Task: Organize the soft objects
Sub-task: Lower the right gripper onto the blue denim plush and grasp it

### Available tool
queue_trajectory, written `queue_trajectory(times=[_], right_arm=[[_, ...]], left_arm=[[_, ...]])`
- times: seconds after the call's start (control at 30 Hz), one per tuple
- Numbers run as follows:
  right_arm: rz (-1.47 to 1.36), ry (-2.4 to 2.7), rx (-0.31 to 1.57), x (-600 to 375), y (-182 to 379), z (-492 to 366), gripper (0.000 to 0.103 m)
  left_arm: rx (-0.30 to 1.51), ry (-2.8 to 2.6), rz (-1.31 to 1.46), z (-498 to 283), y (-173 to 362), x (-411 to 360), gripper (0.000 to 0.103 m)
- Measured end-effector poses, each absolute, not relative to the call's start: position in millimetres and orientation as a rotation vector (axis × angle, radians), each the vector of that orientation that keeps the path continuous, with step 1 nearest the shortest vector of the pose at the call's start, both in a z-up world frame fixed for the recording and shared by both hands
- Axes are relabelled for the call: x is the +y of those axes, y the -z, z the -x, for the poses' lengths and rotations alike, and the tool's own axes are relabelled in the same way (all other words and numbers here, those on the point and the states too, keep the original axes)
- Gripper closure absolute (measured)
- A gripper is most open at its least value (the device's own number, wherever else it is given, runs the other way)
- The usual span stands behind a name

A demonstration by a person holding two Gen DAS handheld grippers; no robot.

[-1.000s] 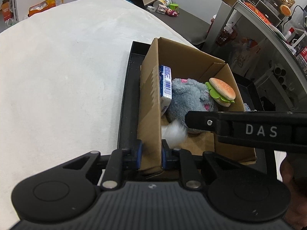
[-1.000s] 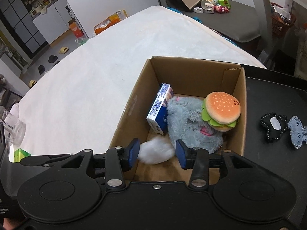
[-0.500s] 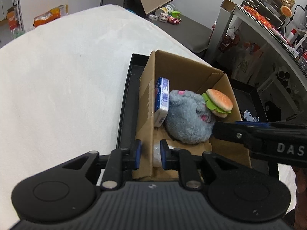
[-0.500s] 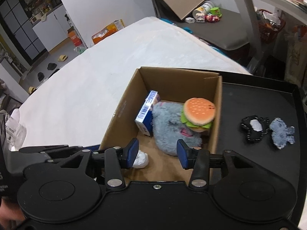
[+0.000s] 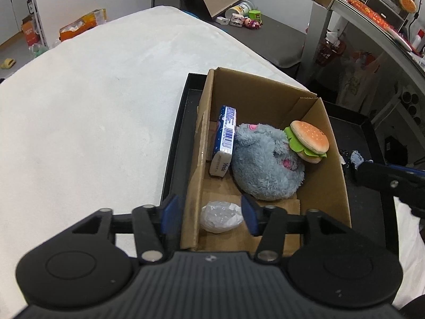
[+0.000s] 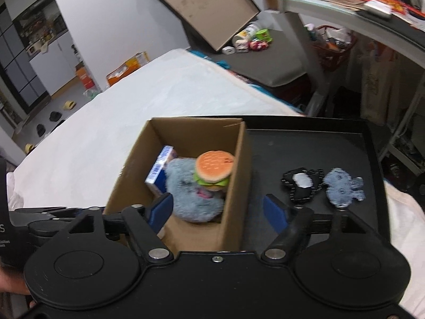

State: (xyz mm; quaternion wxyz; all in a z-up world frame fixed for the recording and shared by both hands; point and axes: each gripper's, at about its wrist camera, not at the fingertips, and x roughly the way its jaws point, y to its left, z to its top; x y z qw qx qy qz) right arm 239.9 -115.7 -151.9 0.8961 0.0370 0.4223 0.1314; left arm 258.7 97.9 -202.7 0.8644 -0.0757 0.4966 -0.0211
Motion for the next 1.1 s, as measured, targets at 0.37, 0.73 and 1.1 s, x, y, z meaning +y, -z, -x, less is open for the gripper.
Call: queue_trajectory(times=[0.37, 0.73, 1.1], right_arm=[[-0.113, -0.212, 0.871, -157.0, 163.6, -238.6, 0.024], [-0.152, -0.131, 0.884, -203.1, 187.1, -249.8, 0.024], [-0.170, -0.127, 0.916, -227.3, 209.1, -268.9, 0.032]], left_arm=[[1.043, -0.020, 0.106, -264.6, 200.0, 82.5, 0.035], [1.061, -0.058, 0.037, -275.3, 206.8, 64.8, 0.026], [1.084, -0.083, -0.011, -286.7, 215.9, 52.0, 0.025]])
